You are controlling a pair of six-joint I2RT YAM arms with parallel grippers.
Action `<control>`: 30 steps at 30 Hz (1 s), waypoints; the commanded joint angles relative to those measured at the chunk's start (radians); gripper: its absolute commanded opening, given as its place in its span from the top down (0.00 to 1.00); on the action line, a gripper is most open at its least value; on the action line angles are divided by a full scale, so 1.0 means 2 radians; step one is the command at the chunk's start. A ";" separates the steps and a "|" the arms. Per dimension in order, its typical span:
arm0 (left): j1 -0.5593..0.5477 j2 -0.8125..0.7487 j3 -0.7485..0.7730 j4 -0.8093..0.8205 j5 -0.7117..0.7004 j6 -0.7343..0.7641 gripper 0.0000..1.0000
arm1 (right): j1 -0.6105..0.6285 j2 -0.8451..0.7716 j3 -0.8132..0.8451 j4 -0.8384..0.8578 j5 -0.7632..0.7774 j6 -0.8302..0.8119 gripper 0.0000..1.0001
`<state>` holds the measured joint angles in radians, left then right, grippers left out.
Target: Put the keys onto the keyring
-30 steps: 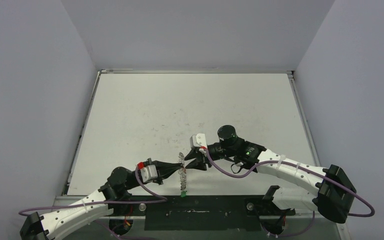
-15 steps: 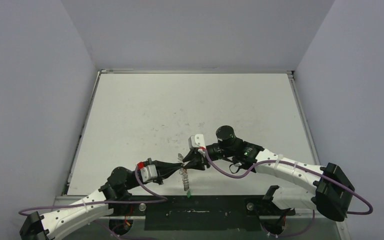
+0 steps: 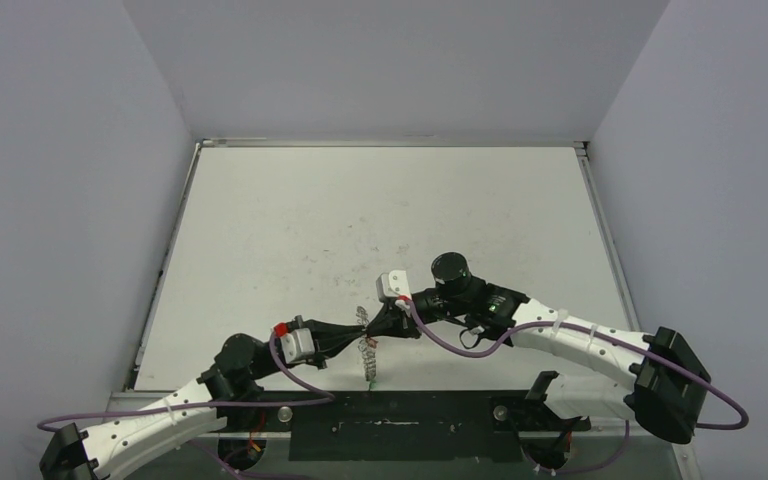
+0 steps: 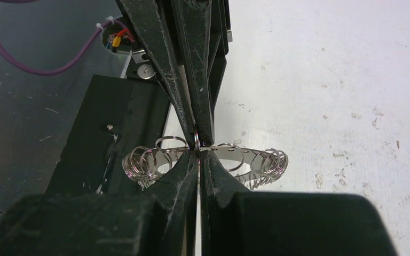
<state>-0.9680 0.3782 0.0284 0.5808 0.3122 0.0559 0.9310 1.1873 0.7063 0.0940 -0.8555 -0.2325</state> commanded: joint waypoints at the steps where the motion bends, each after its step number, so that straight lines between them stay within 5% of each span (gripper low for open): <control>1: -0.002 -0.017 0.002 0.037 -0.010 -0.009 0.86 | 0.002 -0.019 0.037 -0.032 0.019 -0.012 1.00; 4: -0.002 -0.031 0.004 0.013 -0.019 -0.007 0.69 | 0.002 -0.013 0.060 -0.084 0.037 -0.012 1.00; 7: -0.002 -0.045 0.017 -0.035 -0.028 0.002 0.64 | 0.001 -0.001 0.088 -0.139 0.052 -0.015 1.00; 16: -0.002 -0.023 0.076 -0.159 -0.035 0.034 0.64 | 0.009 0.037 0.176 -0.300 0.120 -0.040 1.00; 24: -0.002 0.068 0.119 -0.162 -0.015 0.047 0.67 | 0.033 0.073 0.221 -0.350 0.158 -0.044 1.00; 30: -0.002 0.120 0.129 -0.140 -0.004 0.052 0.79 | 0.044 0.089 0.232 -0.355 0.163 -0.043 1.00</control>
<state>-0.9680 0.5838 0.2356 0.2577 0.2737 0.1432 1.0054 1.3575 1.1130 -0.6178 -0.5495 -0.3073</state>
